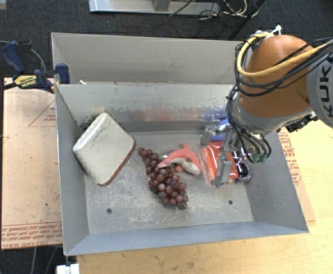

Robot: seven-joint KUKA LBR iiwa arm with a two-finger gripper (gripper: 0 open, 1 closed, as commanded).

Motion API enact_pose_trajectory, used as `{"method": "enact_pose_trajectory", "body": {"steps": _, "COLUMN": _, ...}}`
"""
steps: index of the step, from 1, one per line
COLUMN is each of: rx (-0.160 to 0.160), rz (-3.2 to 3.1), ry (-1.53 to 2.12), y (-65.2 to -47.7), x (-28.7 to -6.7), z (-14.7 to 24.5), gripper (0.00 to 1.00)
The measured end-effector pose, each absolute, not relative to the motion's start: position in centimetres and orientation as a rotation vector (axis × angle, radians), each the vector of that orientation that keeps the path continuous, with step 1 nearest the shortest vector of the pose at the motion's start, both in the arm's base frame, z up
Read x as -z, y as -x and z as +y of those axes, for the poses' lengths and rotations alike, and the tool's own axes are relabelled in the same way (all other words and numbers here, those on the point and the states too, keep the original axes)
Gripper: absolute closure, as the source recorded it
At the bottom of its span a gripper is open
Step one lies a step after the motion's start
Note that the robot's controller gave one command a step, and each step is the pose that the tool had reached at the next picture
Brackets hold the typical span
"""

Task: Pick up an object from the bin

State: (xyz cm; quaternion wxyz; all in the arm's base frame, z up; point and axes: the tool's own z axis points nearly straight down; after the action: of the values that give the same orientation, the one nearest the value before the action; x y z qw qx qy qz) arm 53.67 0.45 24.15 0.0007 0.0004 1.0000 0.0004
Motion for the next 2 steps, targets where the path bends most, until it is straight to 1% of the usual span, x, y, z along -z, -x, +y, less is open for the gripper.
{"method": "enact_pose_trajectory", "body": {"steps": 1, "rx": -0.001, "rz": 3.140, "ry": -0.001, "y": -53.7, "x": -24.2, "z": 0.5, "gripper": 0.00}}
{"method": "enact_pose_trajectory", "body": {"steps": 2, "rx": 0.000, "rz": 3.130, "ry": 0.040, "y": -55.3, "x": -20.1, "z": 1.6, "gripper": 0.00}}
